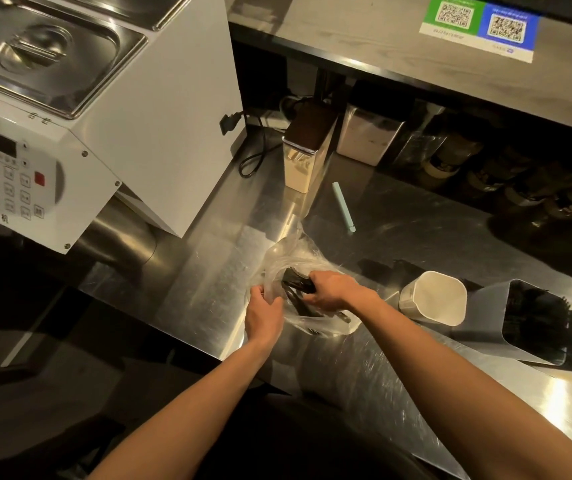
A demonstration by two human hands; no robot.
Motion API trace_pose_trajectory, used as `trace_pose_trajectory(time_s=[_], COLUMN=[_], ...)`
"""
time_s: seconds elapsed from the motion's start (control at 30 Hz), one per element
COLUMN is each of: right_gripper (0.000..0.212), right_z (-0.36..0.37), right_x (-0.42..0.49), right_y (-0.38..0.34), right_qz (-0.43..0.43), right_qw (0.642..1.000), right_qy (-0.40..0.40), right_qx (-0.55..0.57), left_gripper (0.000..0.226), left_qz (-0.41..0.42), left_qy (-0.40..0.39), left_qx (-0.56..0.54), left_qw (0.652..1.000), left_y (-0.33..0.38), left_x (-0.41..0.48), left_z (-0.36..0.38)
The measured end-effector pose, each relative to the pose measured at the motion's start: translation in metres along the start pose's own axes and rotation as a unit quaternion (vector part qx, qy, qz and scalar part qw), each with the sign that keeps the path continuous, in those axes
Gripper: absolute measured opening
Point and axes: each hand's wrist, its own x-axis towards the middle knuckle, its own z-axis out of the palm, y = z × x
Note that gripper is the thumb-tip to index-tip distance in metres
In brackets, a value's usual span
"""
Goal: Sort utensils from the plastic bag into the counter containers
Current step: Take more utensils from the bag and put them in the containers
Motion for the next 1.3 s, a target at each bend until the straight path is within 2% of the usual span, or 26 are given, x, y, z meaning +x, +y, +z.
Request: trace_pose_trajectory(time_s=[0.2, 0.3, 0.5, 0.73, 0.8, 0.9, 0.97, 1.07, 1.13, 1.17, 1.3], right_gripper=[0.028, 0.023, 0.009, 0.025, 0.022, 0.011, 0.012, 0.02, 0.021, 0.02, 0.017], right_z=[-0.01, -0.013, -0.019, -0.027, -0.03, -0.034, -0.035, -0.033, -0.031, -0.031, -0.038], right_x=[-0.006, -0.01, -0.021, -0.035, -0.039, -0.045, -0.049, -0.05, -0.05, -0.051, -0.058], right_y=[0.006, 0.013, 0.034, 0.049, 0.051, 0.053, 0.051, 0.047, 0.045, 0.043, 0.031], right_qz=[-0.003, -0.005, -0.021, -0.03, -0.04, -0.062, -0.074, -0.106, -0.115, -0.115, -0.137], right_qw=[0.998, 0.999, 0.986, 0.963, 0.95, 0.929, 0.911, 0.878, 0.847, 0.831, 0.786], right_qy=[-0.001, -0.012, -0.1, -0.107, -0.106, -0.097, -0.094, -0.089, -0.072, -0.061, -0.018], right_qx=[-0.058, -0.042, 0.128, 0.246, 0.29, 0.351, 0.393, 0.459, 0.514, 0.541, 0.602], left_gripper=[0.023, 0.02, 0.015, 0.019, 0.036, 0.072, 0.083, 0.068, 0.045, 0.037, 0.044], left_qz=[0.007, 0.011, -0.006, -0.01, 0.025, 0.139, 0.203, 0.288, 0.319, 0.309, 0.277], left_qy=[-0.001, 0.009, 0.028, 0.057, 0.075, 0.12, 0.112, 0.079, 0.065, 0.049, -0.023], left_qx=[0.003, 0.003, 0.004, 0.026, 0.047, 0.108, 0.128, 0.128, 0.06, 0.008, -0.08], left_qw=[1.0, 1.0, 1.0, 0.998, 0.996, 0.977, 0.964, 0.946, 0.944, 0.95, 0.957], left_y=[0.0, 0.003, 0.007, 0.012, 0.014, 0.014, 0.02, 0.032, 0.042, 0.048, 0.075], left_x=[0.001, 0.002, 0.004, 0.004, 0.002, -0.001, -0.006, -0.008, -0.01, -0.012, -0.018], left_z=[-0.001, -0.002, 0.0, 0.003, 0.003, 0.006, 0.005, 0.005, 0.004, 0.004, 0.006])
